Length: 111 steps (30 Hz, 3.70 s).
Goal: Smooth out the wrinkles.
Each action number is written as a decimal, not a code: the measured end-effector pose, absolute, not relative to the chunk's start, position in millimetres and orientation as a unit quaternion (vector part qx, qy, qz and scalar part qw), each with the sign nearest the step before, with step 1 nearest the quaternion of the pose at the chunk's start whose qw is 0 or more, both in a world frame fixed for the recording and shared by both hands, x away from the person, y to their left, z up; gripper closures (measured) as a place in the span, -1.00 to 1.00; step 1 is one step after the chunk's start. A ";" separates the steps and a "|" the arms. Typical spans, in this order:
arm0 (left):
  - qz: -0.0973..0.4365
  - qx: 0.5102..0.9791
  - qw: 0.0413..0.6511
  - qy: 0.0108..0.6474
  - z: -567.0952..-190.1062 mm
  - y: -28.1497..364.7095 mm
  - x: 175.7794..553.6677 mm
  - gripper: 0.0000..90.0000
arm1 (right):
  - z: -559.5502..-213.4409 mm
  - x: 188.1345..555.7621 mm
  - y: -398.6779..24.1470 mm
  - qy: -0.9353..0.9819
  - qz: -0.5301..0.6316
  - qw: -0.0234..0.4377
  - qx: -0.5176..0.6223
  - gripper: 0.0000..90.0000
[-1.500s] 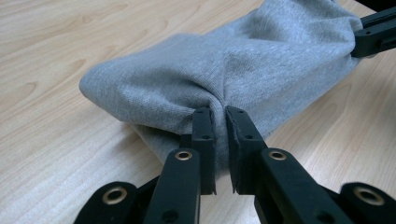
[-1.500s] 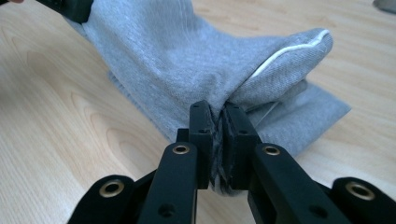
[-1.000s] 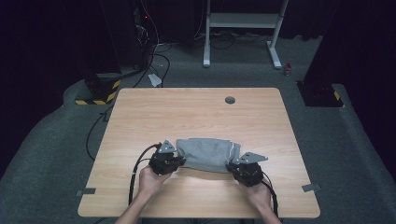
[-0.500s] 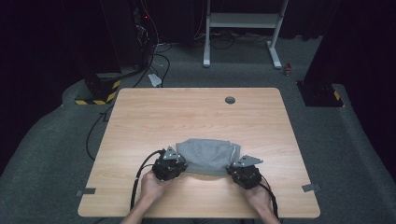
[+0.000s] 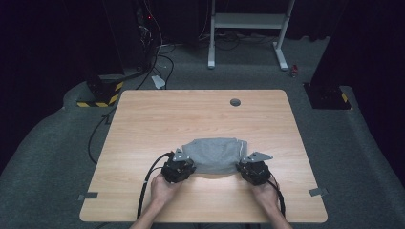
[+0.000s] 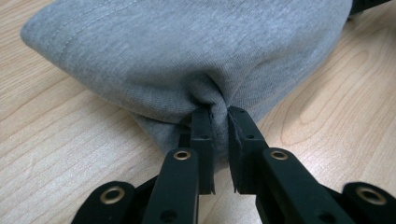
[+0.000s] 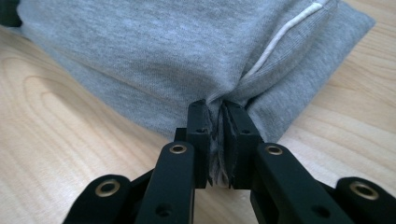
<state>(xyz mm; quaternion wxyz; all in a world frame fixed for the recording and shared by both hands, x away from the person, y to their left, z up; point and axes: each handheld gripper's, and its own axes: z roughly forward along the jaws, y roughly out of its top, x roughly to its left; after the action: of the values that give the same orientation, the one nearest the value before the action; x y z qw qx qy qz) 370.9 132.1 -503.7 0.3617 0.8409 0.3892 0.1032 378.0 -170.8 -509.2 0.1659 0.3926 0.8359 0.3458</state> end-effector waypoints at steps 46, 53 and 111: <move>0.054 0.755 0.395 0.521 -482.5 137.5 448.7 0.07 | -477.0 451.1 -171.4 0.779 0.374 0.110 0.491 0.43; 0.061 0.759 0.408 0.504 -477.4 142.4 444.7 0.83 | -470.5 443.7 -171.5 0.794 0.376 0.121 0.463 0.79; 0.106 0.792 0.415 0.435 -499.8 149.5 380.1 0.83 | -499.8 387.4 -171.5 0.831 0.335 0.198 0.397 0.71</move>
<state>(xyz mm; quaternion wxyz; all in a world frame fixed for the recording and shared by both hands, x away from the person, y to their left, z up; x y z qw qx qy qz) 380.1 149.5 -499.8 0.4154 0.7919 0.4348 0.1064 387.4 -171.5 -499.8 0.1981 0.3969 0.8314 0.3347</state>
